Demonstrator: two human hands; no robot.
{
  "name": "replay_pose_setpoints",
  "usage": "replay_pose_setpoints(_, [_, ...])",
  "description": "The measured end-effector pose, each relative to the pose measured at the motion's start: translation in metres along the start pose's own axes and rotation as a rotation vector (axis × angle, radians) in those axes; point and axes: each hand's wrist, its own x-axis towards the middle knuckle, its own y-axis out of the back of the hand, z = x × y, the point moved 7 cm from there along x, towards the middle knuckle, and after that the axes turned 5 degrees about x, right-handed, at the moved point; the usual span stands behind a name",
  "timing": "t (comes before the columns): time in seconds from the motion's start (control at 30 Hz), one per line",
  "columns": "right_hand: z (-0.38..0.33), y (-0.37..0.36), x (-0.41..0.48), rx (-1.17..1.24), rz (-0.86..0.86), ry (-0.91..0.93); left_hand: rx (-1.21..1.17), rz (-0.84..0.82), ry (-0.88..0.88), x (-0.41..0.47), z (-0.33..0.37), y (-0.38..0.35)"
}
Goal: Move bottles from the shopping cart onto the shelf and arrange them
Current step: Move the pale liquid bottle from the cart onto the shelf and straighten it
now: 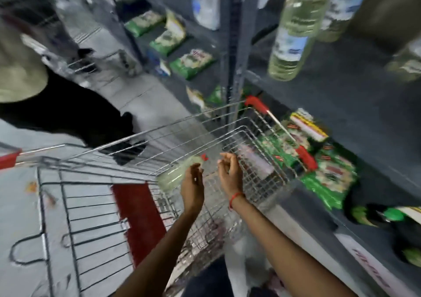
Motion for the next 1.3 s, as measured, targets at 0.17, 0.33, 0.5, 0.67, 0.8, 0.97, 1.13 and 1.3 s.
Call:
replay_pose_setpoints(0.17, [0.076,-0.076,0.030,-0.110,-0.085,-0.266,0.230,-0.083,0.209,0.039,-0.104,0.005])
replay_pose_setpoints(0.33, [0.138,-0.115,0.047,-0.259,-0.245,-0.459,0.742,-0.297,0.174,0.079,-0.193,-0.022])
replay_pose_setpoints(0.5, [0.169,-0.125,0.064,-0.325,-0.261,-0.491,0.875,-0.401,0.142,0.109,-0.233,-0.050])
replay_pose_setpoints(0.67, [0.179,-0.124,0.069,-0.369,-0.293,-0.521,0.964,-0.374,0.067,0.131,-0.249,-0.060])
replay_pose_setpoints(0.8, [0.176,-0.115,0.068,-0.359,-0.330,-0.550,0.925,-0.475,0.069,0.139,-0.242,-0.055])
replay_pose_setpoints(0.97, [0.156,-0.093,0.072,-0.323,-0.258,-0.550,0.636,-0.622,0.133,0.124,-0.200,-0.059])
replay_pose_setpoints(1.13, [0.109,-0.041,0.064,-0.122,-0.172,-0.593,0.030,-0.806,0.315,0.085,-0.117,-0.059])
replay_pose_setpoints(1.3, [0.042,0.022,0.051,0.285,-0.166,-0.463,-0.324,-1.038,0.211,0.052,0.014,-0.059])
